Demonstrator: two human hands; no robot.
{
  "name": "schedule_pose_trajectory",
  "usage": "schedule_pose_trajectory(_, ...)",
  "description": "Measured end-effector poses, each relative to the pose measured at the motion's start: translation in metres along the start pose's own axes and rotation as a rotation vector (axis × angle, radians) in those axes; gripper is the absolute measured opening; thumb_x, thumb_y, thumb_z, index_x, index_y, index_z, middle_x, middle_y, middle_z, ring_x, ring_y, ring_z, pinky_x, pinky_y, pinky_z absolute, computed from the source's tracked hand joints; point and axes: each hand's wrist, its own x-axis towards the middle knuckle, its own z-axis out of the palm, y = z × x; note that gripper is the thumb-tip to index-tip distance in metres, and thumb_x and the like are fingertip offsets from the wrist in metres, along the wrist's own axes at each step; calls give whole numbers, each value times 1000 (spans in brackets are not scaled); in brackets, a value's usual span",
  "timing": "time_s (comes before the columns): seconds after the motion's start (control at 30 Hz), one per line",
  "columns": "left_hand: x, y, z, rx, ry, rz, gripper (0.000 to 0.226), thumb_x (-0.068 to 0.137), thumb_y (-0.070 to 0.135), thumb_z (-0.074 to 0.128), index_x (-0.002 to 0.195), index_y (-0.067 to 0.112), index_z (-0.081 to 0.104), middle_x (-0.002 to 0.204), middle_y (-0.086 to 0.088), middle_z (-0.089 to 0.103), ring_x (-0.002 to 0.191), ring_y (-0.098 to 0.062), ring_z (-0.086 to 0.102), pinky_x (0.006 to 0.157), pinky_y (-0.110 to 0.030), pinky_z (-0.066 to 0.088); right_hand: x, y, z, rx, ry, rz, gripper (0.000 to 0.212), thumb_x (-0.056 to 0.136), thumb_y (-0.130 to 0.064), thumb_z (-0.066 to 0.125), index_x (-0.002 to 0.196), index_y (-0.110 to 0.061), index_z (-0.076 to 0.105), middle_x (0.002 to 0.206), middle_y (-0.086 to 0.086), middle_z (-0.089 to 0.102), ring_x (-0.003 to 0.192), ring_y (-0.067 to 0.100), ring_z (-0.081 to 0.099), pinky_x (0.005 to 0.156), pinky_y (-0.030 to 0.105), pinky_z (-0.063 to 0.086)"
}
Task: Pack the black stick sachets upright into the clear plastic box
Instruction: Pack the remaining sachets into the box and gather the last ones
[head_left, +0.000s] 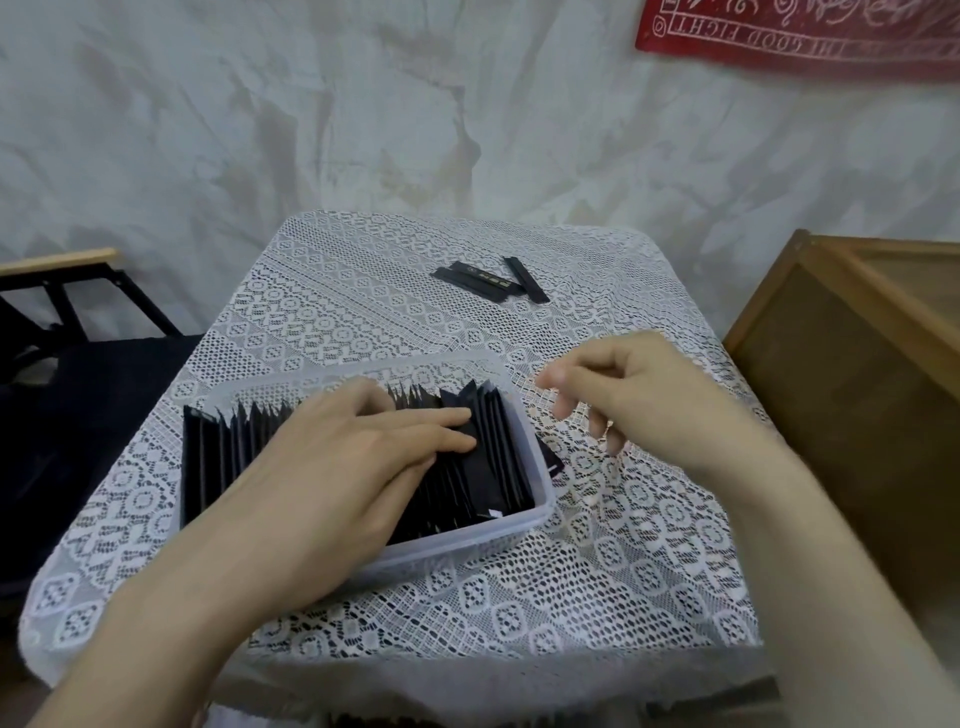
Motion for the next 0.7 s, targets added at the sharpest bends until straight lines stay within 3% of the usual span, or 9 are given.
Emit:
schedule_pose_trajectory(0.1,0,-1,0,-12,3,-7,42,98,51,31,131,53,56,134,46,45,101,0,41,85,-31,42,21,23,22,-169,-5,111,10,97,-31,66,103,-28,73,85,-2,71,71,14,65,67,38,61)
schedule_pose_trajectory(0.17,-1,0,0,-21,0,-3,40,98,51,31,132,54,53,132,49,44,103,-1,41,88,-31,42,33,30,35,-284,-8,103,20,92,-41,70,108,-28,72,93,-5,71,84,18,67,80,41,58)
schedule_pose_trajectory(0.23,-2,1,-1,-61,11,-6,38,99,49,34,133,55,49,122,55,41,104,0,41,88,-27,40,39,25,43,-378,-19,84,24,90,-45,70,106,-28,70,97,-5,72,88,19,66,77,34,52)
schedule_pose_trajectory(0.33,-3,2,-3,-111,9,-10,37,98,51,34,130,58,49,118,56,39,105,2,41,86,-24,36,47,25,46,-409,-56,83,18,91,-41,69,94,-24,67,89,-5,70,79,17,63,66,30,46)
schedule_pose_trajectory(0.47,-2,0,-4,-109,-19,-16,41,94,56,26,124,63,53,133,52,40,107,2,40,87,-23,34,51,30,45,-353,-107,108,22,87,-35,73,82,-13,69,78,4,73,79,25,68,77,41,55)
schedule_pose_trajectory(0.53,-2,0,-3,-115,-16,-21,40,95,54,27,122,63,55,133,52,41,107,3,40,87,-22,34,50,31,40,-291,-98,101,25,87,-32,74,79,-10,66,72,7,70,66,21,61,70,41,53)
schedule_pose_trajectory(0.63,0,-1,-3,-109,-19,-29,35,100,44,35,120,61,58,132,52,41,106,4,40,86,-20,33,48,35,30,-131,-26,105,22,91,-26,75,78,-14,61,57,-5,59,49,10,52,58,31,43)
schedule_pose_trajectory(0.7,0,-1,-2,-111,-24,-38,35,101,39,37,119,60,59,132,52,41,106,3,40,86,-21,33,45,38,26,-35,34,112,15,93,-21,73,82,-13,66,66,-2,70,58,14,67,64,37,56)
